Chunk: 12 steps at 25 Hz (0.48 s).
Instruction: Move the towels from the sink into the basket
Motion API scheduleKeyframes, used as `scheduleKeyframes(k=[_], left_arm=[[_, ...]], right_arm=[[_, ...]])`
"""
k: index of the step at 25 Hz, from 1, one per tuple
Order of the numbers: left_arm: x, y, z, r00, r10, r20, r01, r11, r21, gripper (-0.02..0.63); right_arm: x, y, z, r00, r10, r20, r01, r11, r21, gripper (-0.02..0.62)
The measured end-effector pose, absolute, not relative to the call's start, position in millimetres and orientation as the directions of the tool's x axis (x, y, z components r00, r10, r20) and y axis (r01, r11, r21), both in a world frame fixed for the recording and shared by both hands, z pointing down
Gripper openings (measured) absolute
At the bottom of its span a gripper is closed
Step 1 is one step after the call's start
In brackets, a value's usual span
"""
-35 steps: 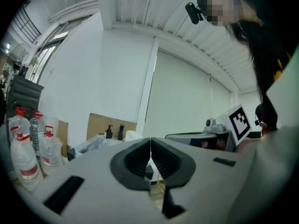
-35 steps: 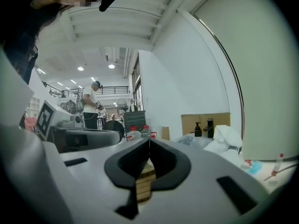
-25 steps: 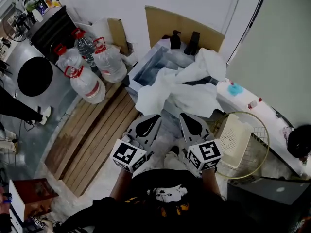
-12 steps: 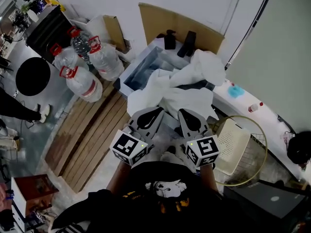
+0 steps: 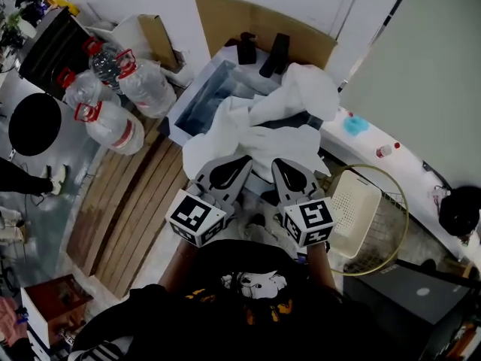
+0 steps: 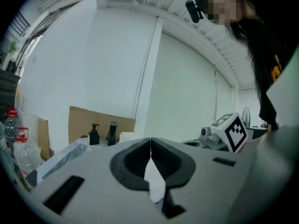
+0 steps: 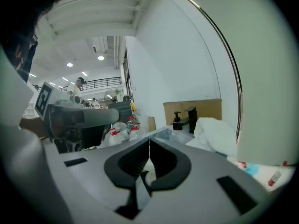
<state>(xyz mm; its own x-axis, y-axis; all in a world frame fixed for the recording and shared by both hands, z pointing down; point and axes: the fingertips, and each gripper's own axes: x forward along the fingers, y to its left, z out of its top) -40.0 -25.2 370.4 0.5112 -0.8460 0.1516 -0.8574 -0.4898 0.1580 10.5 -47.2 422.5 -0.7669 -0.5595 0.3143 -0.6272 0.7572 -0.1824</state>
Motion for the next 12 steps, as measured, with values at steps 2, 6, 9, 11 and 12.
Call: scheduleKeyframes(k=[2, 6, 9, 11, 12], left_arm=[[-38.7, -31.6, 371.5, 0.541, -0.828, 0.148, -0.839, -0.520, 0.161, 0.008], [-37.0, -49.5, 374.7, 0.604, -0.783, 0.148, -0.796, -0.581, 0.172, 0.008], [-42.0, -62.4, 380.0, 0.643, -0.748, 0.162, -0.765, -0.620, 0.175, 0.008], [-45.5, -69.7, 383.2, 0.667, -0.725, 0.170, -0.745, -0.643, 0.177, 0.008], [-47.3, -73.0, 384.3, 0.678, -0.714, 0.172, -0.735, -0.654, 0.179, 0.008]], right_arm=[[12.2, -54.4, 429.7, -0.744, -0.578, 0.336, -0.651, 0.741, -0.166, 0.006], [15.6, -74.4, 443.9, -0.707, -0.603, 0.369, -0.683, 0.719, -0.133, 0.008], [13.2, -92.1, 457.7, -0.684, -0.601, 0.413, -0.692, 0.714, -0.107, 0.016], [11.8, -103.6, 470.2, -0.672, -0.585, 0.455, -0.690, 0.718, -0.095, 0.129], [10.5, -109.0, 477.0, -0.667, -0.573, 0.476, -0.685, 0.722, -0.091, 0.160]])
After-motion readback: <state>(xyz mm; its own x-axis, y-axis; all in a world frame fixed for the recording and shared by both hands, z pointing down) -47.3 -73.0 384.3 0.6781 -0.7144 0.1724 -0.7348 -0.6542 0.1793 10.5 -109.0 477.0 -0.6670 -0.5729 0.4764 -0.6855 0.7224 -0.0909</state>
